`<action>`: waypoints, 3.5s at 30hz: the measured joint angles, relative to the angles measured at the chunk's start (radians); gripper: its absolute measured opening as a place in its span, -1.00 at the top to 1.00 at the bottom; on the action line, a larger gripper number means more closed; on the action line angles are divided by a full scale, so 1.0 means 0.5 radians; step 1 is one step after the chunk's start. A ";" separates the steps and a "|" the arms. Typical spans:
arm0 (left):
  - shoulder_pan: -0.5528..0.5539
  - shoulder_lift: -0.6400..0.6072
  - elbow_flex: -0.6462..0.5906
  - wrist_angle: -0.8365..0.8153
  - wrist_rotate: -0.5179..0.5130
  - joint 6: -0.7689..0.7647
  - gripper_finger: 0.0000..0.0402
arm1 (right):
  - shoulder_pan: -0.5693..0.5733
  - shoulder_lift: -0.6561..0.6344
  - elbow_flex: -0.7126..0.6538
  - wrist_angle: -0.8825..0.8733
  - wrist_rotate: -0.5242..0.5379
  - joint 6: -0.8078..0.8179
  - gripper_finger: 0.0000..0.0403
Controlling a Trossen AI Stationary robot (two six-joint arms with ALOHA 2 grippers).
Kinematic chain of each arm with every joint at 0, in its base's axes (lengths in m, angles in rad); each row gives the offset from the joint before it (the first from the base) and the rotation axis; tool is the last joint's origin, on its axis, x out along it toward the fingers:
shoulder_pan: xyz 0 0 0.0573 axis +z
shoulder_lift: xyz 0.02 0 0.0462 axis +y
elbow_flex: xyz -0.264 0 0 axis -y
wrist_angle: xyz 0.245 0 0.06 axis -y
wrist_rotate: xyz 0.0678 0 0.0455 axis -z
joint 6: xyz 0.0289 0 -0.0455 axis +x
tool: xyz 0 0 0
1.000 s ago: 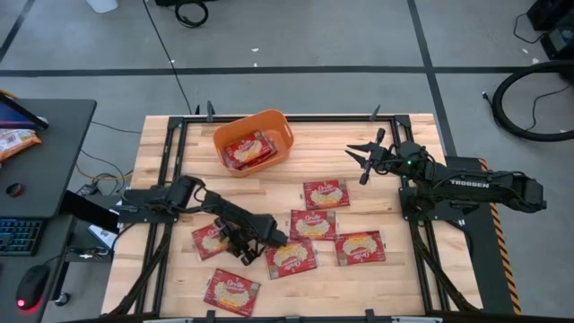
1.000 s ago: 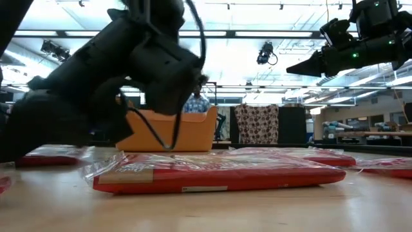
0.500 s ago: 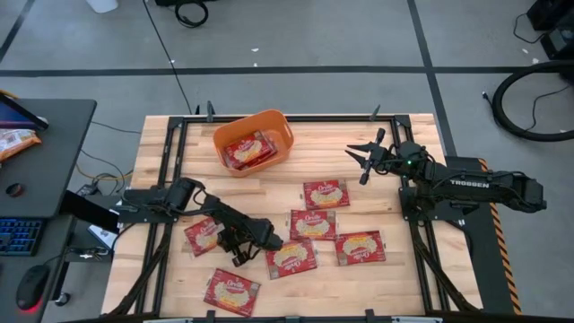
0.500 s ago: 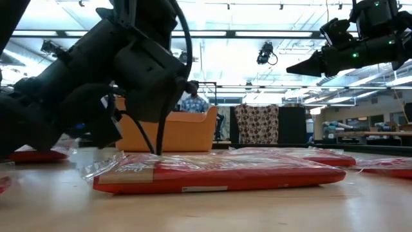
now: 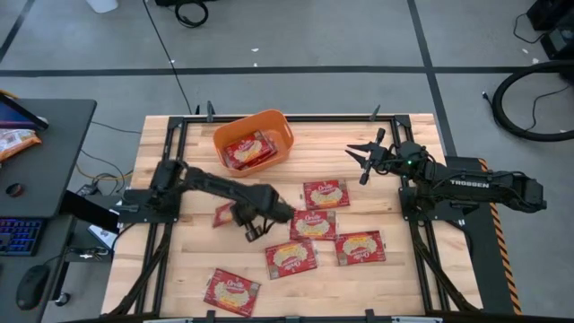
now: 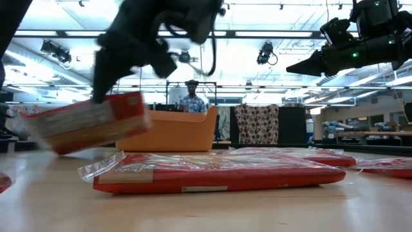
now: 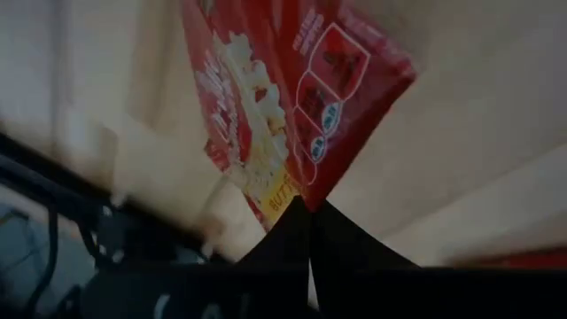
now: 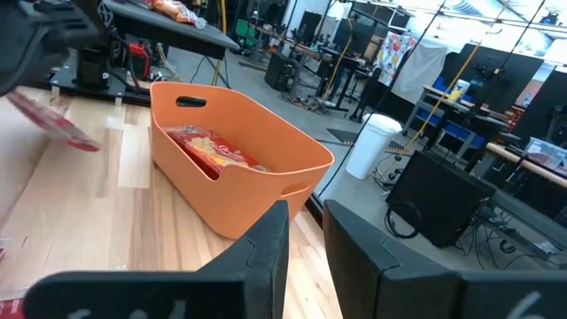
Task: Sort popcorn bags into baskets
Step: Put the red popcorn pack into the orange bin
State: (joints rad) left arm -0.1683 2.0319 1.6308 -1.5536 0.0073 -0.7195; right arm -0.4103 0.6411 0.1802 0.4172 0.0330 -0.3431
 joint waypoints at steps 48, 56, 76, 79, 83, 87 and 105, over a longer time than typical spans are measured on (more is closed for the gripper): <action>1.168 -0.290 0.427 -0.037 -0.702 0.684 1.00 | 0.001 0.027 0.001 0.017 -0.014 -0.027 0.61; 1.327 -0.288 0.190 0.136 -0.638 0.780 1.00 | 0.001 0.027 0.001 0.016 -0.002 -0.034 0.61; 1.260 -0.290 0.070 0.436 -0.604 0.866 0.63 | 0.001 0.027 0.001 -0.007 -0.001 -0.025 0.61; 1.241 -0.334 0.070 0.497 -0.598 0.969 0.46 | 0.001 0.026 0.001 -0.028 0.011 -0.033 0.61; 1.113 -0.431 0.070 0.692 -0.580 1.227 0.34 | 0.000 0.011 0.000 -0.032 0.057 -0.054 0.61; 0.917 -0.463 0.071 0.882 -0.375 1.517 0.33 | 0.000 -0.002 -0.001 -0.028 0.056 -0.063 0.61; 0.266 -0.397 0.059 0.990 -0.628 1.922 0.07 | 0.000 -0.140 0.122 -0.386 0.057 -0.047 0.61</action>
State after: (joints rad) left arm -0.0355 1.8336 1.6604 -1.0583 -0.3065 0.2414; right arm -0.4103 0.5709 0.2412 0.2243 0.0616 -0.3665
